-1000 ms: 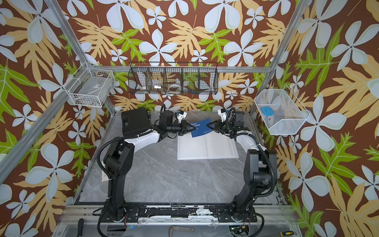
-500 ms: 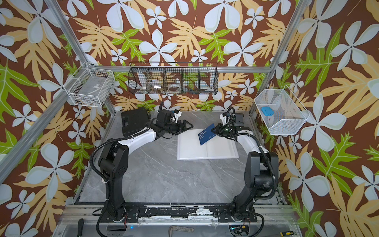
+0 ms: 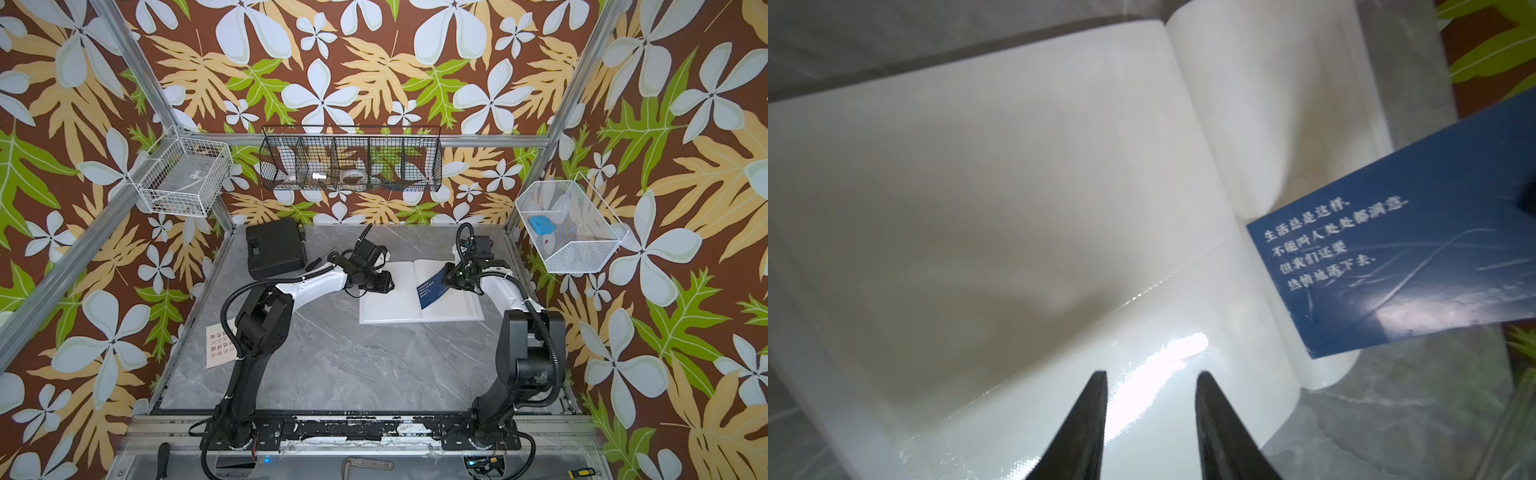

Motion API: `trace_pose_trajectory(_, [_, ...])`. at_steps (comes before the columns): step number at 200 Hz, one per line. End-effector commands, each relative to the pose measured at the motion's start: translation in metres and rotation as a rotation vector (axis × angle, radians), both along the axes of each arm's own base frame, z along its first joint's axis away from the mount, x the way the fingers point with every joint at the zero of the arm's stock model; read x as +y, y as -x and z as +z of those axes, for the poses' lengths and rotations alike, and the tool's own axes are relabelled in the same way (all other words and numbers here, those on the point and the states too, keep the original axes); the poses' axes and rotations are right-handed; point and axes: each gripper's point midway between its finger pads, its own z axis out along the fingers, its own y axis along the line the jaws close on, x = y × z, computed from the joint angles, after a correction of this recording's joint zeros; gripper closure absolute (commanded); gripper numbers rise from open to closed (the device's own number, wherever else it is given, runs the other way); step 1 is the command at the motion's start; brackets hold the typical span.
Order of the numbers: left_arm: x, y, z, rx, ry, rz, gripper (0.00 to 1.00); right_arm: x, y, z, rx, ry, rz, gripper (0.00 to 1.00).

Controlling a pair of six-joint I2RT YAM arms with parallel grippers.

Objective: Place the photos into the photo albums
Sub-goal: Insert the photo into the photo album.

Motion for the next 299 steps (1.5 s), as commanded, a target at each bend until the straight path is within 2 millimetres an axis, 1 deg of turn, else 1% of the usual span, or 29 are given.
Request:
trace_pose_trajectory(1, [0.017,0.005,-0.018,-0.013,-0.146,-0.014,0.66,0.001,0.002,-0.010,0.015,0.031,0.008,1.00])
trace_pose_trajectory(12, [0.023,0.008,-0.029,0.004,-0.187,-0.010,0.66,0.002,0.002,-0.010,0.019,0.059,0.014,1.00])
trace_pose_trajectory(24, [0.029,0.011,-0.039,0.022,-0.223,-0.009,0.68,0.001,0.001,-0.007,0.016,0.077,0.004,1.00])
trace_pose_trajectory(46, [0.038,0.014,-0.045,0.027,-0.255,0.004,0.71,-0.004,-0.001,0.003,-0.010,0.112,-0.032,1.00])
trace_pose_trajectory(63, [0.042,0.017,-0.051,0.041,-0.272,0.008,0.73,-0.006,0.000,0.004,-0.019,0.131,-0.051,1.00])
trace_pose_trajectory(71, [0.043,0.019,-0.053,0.049,-0.277,0.009,0.75,-0.006,0.001,0.002,-0.017,0.127,-0.058,1.00])
trace_pose_trajectory(100, [0.048,0.024,-0.058,0.065,-0.286,0.015,0.80,-0.003,0.007,-0.019,0.023,0.124,-0.057,1.00])
trace_pose_trajectory(131, [0.052,0.027,-0.061,0.075,-0.294,0.016,0.83,0.000,0.010,-0.024,0.024,0.135,-0.065,1.00])
trace_pose_trajectory(153, [0.055,0.028,-0.060,0.077,-0.292,0.021,0.85,0.001,0.013,-0.026,0.019,0.121,-0.088,1.00])
trace_pose_trajectory(186, [0.057,0.028,-0.057,0.074,-0.276,0.030,0.86,0.003,0.018,-0.035,0.002,0.068,-0.149,1.00])
trace_pose_trajectory(197, [0.058,0.027,-0.053,0.064,-0.265,0.032,0.86,0.007,0.018,-0.038,-0.011,0.037,-0.153,1.00])
trace_pose_trajectory(216, [0.058,0.022,-0.041,0.053,-0.202,0.061,0.86,0.016,0.018,-0.044,-0.025,-0.010,-0.135,1.00])
trace_pose_trajectory(232, [0.063,0.017,-0.031,0.054,-0.146,0.093,0.86,0.023,0.018,-0.048,-0.024,-0.039,-0.121,1.00])
trace_pose_trajectory(240, [0.066,0.015,-0.027,0.055,-0.125,0.106,0.86,0.025,0.019,-0.050,-0.021,-0.053,-0.122,0.95])
trace_pose_trajectory(246, [0.069,0.014,-0.024,0.054,-0.111,0.118,0.84,0.026,0.019,-0.051,-0.018,-0.056,-0.121,0.88])
trace_pose_trajectory(256, [0.073,0.012,-0.018,0.053,-0.089,0.129,0.82,0.022,0.021,-0.052,-0.006,-0.032,-0.127,0.69])
trace_pose_trajectory(265, [0.077,0.012,-0.014,0.049,-0.078,0.139,0.79,0.016,0.023,-0.050,-0.003,0.003,-0.145,0.57])
trace_pose_trajectory(276, [0.082,0.012,-0.010,0.046,-0.069,0.150,0.72,0.006,0.023,-0.046,-0.007,0.046,-0.179,0.46])
trace_pose_trajectory(294, [0.087,0.014,-0.005,0.047,-0.049,0.165,0.61,-0.003,0.022,-0.043,0.005,0.090,-0.218,0.37])
trace_pose_trajectory(296, [0.088,0.014,-0.005,0.048,-0.047,0.166,0.60,-0.004,0.022,-0.044,0.010,0.096,-0.220,0.32])
trace_pose_trajectory(299, [0.089,0.014,-0.005,0.051,-0.043,0.169,0.59,-0.004,0.021,-0.044,0.012,0.104,-0.223,0.29])
